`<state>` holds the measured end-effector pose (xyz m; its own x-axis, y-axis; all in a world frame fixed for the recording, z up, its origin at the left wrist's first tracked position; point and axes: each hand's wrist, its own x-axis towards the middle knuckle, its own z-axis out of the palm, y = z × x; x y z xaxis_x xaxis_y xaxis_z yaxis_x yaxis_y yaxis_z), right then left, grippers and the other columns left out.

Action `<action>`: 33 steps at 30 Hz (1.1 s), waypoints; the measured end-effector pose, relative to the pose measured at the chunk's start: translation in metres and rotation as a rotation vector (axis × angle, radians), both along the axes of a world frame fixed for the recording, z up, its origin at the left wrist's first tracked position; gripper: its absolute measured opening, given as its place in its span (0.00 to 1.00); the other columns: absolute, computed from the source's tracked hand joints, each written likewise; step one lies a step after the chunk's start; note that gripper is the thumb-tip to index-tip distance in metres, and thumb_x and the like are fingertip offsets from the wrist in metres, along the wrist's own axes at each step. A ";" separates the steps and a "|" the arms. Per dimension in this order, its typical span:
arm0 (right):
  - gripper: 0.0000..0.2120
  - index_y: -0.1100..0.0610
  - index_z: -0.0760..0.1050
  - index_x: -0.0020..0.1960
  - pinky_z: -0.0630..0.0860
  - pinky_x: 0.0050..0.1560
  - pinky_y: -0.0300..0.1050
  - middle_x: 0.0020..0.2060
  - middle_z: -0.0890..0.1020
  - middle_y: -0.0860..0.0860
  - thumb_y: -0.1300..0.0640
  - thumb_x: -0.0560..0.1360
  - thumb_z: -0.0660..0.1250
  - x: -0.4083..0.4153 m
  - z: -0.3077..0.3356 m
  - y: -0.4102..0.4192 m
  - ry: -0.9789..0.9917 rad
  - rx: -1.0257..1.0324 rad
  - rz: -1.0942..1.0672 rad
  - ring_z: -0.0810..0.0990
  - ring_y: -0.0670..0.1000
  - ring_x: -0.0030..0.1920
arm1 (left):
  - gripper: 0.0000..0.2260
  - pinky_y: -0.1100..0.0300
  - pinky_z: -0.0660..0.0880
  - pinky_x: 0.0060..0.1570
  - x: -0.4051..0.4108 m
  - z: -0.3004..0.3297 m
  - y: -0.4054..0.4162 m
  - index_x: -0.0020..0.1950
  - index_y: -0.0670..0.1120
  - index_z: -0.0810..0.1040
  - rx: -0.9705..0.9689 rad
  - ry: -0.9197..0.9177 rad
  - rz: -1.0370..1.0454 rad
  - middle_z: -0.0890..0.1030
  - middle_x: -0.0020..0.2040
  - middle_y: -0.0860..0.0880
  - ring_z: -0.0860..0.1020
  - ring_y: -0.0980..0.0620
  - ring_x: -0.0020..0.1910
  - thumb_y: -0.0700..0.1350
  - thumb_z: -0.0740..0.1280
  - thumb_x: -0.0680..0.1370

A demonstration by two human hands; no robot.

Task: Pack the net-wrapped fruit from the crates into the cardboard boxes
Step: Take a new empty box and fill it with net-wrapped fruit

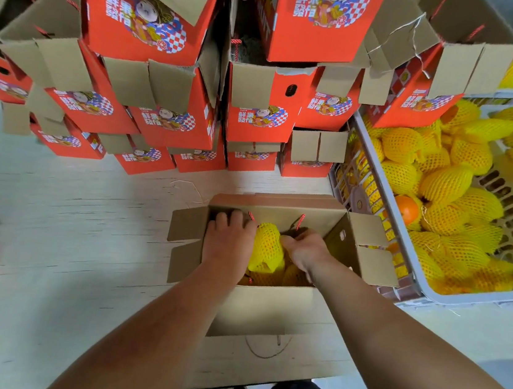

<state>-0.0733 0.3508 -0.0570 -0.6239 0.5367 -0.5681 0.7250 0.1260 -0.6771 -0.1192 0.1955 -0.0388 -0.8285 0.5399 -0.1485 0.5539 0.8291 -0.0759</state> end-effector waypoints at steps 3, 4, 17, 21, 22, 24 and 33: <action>0.10 0.60 0.76 0.54 0.79 0.34 0.45 0.32 0.75 0.57 0.52 0.82 0.65 0.000 0.003 -0.004 -0.037 -0.319 -0.011 0.76 0.55 0.31 | 0.08 0.52 0.76 0.45 -0.001 0.006 -0.001 0.62 0.49 0.72 0.098 -0.027 0.067 0.83 0.55 0.47 0.83 0.43 0.53 0.42 0.61 0.83; 0.09 0.60 0.75 0.53 0.82 0.36 0.44 0.32 0.74 0.57 0.53 0.82 0.65 0.001 0.005 -0.006 -0.037 -0.384 -0.003 0.76 0.53 0.31 | 0.08 0.52 0.76 0.43 0.000 0.006 -0.001 0.62 0.48 0.73 0.144 -0.094 0.079 0.84 0.53 0.47 0.84 0.43 0.51 0.41 0.61 0.83; 0.07 0.54 0.78 0.53 0.68 0.35 0.40 0.42 0.80 0.55 0.54 0.80 0.63 0.003 0.006 0.007 -0.091 0.156 0.290 0.78 0.56 0.41 | 0.11 0.53 0.81 0.51 0.029 0.011 0.003 0.59 0.50 0.80 0.332 -0.723 0.167 0.84 0.46 0.47 0.82 0.46 0.46 0.51 0.60 0.83; 0.02 0.50 0.73 0.49 0.66 0.35 0.42 0.41 0.78 0.52 0.56 0.80 0.62 0.010 0.013 0.017 -0.118 0.253 0.409 0.76 0.56 0.42 | 0.12 0.55 0.78 0.56 0.024 0.014 0.004 0.61 0.50 0.80 0.310 -0.723 0.148 0.83 0.53 0.46 0.80 0.45 0.53 0.51 0.60 0.84; 0.04 0.49 0.73 0.50 0.68 0.38 0.42 0.42 0.78 0.52 0.57 0.79 0.62 0.011 0.015 0.018 -0.123 0.262 0.421 0.76 0.56 0.43 | 0.12 0.55 0.78 0.57 0.024 0.015 0.004 0.61 0.50 0.81 0.323 -0.719 0.146 0.83 0.53 0.46 0.80 0.45 0.53 0.51 0.60 0.84; 0.05 0.47 0.73 0.50 0.69 0.43 0.42 0.42 0.77 0.51 0.57 0.79 0.63 0.015 0.018 0.020 -0.139 0.285 0.470 0.77 0.56 0.45 | 0.11 0.55 0.78 0.56 0.026 0.016 0.004 0.58 0.50 0.82 0.352 -0.710 0.143 0.83 0.52 0.47 0.80 0.45 0.52 0.49 0.60 0.84; 0.05 0.51 0.77 0.49 0.72 0.45 0.41 0.42 0.84 0.50 0.60 0.77 0.65 0.033 0.042 0.026 0.186 0.314 0.368 0.82 0.54 0.46 | 0.06 0.57 0.77 0.54 0.038 0.019 0.032 0.54 0.54 0.79 0.719 -0.579 0.168 0.83 0.50 0.56 0.80 0.54 0.52 0.46 0.62 0.83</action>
<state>-0.0406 0.3769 -0.0146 -0.8788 0.3893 -0.2759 0.4649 0.5681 -0.6791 -0.0813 0.2270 -0.0197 -0.8053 0.5425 -0.2390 0.2141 0.6421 0.7361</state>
